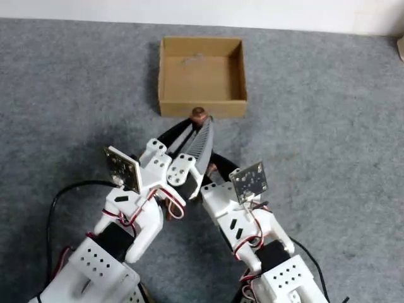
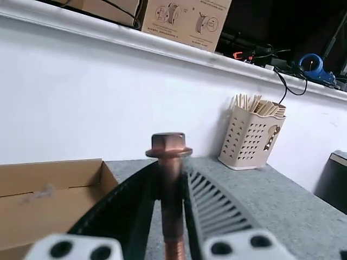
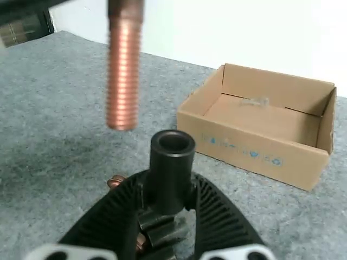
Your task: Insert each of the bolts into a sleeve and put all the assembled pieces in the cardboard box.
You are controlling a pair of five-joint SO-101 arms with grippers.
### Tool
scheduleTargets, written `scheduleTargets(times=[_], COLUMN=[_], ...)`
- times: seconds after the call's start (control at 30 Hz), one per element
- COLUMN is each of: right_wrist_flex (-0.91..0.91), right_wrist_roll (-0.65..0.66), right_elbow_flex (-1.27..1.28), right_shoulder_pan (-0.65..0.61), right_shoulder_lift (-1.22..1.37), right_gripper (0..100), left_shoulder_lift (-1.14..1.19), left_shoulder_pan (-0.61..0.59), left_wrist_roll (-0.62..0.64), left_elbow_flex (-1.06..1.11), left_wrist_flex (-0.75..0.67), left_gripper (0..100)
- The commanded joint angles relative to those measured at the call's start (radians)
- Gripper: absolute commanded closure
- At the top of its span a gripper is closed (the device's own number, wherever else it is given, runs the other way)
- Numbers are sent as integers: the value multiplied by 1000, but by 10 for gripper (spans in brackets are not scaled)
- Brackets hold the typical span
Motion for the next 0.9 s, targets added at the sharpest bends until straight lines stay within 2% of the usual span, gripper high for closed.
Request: scheduleTargets(times=[0.0,0.2,0.8,0.87], right_wrist_flex=[-21,-21,-19,-18], right_wrist_roll=[17,160,127,127], right_elbow_flex=[19,18,13,13], right_shoulder_pan=[-28,-70,-47,-47], right_shoulder_lift=[-7,-7,-7,-7], right_gripper=[994,994,994,994], left_shoulder_lift=[-10,-8,-12,-10], left_shoulder_pan=[-12,-50,-56,-59], left_wrist_roll=[2,3,2,-2], left_elbow_flex=[-19,-22,110,111], left_wrist_flex=[-28,-29,-57,-98], left_gripper=[995,995,995,995])
